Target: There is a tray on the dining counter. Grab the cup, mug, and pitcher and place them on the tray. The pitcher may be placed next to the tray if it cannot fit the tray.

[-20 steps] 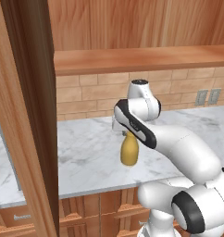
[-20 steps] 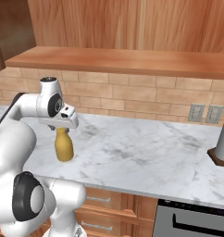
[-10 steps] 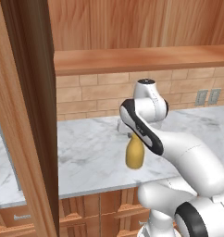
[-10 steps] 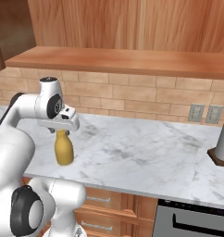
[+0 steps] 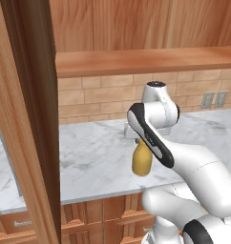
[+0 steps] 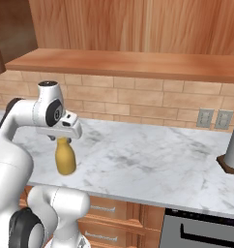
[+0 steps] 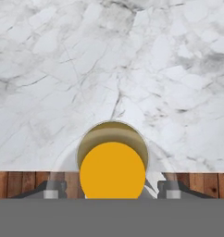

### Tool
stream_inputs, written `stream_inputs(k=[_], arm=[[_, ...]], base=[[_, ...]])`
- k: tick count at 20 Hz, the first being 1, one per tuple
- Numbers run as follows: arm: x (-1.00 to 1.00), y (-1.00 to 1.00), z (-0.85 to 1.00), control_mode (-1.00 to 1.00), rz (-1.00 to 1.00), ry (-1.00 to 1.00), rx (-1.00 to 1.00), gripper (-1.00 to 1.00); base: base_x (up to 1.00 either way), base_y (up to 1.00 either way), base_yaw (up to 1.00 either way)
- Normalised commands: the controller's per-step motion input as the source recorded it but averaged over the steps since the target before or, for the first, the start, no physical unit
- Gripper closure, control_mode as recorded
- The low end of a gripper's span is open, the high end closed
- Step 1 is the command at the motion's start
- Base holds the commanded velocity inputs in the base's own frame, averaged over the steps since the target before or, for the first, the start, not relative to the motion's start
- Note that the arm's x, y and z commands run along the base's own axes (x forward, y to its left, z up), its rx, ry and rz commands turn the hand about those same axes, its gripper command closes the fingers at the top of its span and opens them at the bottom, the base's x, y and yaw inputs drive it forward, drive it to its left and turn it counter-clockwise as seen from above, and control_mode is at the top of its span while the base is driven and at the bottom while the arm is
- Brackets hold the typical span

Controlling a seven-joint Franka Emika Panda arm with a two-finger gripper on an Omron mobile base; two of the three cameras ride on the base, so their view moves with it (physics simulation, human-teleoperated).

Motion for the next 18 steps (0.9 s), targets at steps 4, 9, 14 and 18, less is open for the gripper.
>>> stream_inputs(k=[4, 9, 14, 18], arm=[[-0.09, 0.0, 0.2, -1.0, 0.0, 0.0, 0.0, 1.0], [-0.01, 0.0, 0.19, -1.0, 0.0, 0.0, 0.0, 1.0], [-0.05, 0.0, 0.12, -1.0, 0.0, 0.0, 0.0, 1.0], [-0.02, 0.0, 0.03, 1.0, 0.0, 0.0, 0.0, 1.0]], base=[[0.0, 0.0, 0.0], [0.0, 0.0, 0.0], [0.0, 0.0, 0.0], [-0.1, -0.01, 0.01]])
